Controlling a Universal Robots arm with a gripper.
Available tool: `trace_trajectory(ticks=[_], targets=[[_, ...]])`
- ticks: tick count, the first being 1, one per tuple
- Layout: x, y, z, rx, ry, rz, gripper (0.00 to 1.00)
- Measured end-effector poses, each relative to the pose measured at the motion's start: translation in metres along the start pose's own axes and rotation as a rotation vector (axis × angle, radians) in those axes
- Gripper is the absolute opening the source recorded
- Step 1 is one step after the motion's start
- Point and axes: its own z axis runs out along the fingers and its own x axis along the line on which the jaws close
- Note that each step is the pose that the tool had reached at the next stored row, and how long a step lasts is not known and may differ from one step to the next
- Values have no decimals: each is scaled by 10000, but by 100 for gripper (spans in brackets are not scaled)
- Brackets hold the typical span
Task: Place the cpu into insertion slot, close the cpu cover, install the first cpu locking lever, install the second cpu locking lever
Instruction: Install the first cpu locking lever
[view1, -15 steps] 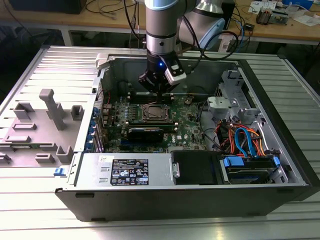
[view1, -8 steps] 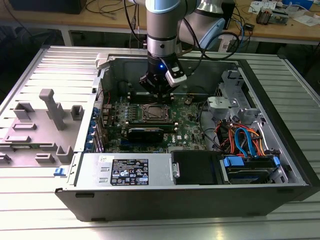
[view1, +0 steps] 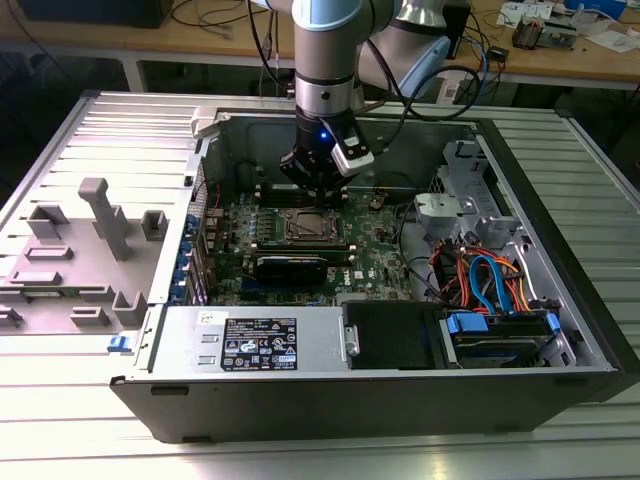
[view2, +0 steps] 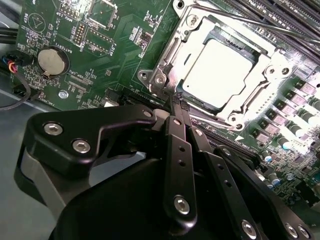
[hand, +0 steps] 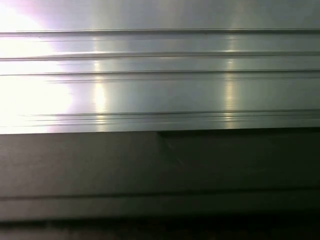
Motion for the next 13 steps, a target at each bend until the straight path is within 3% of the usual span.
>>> trace_trajectory(ticks=[13], targets=[[-6, 17, -30, 1, 1, 0, 11]])
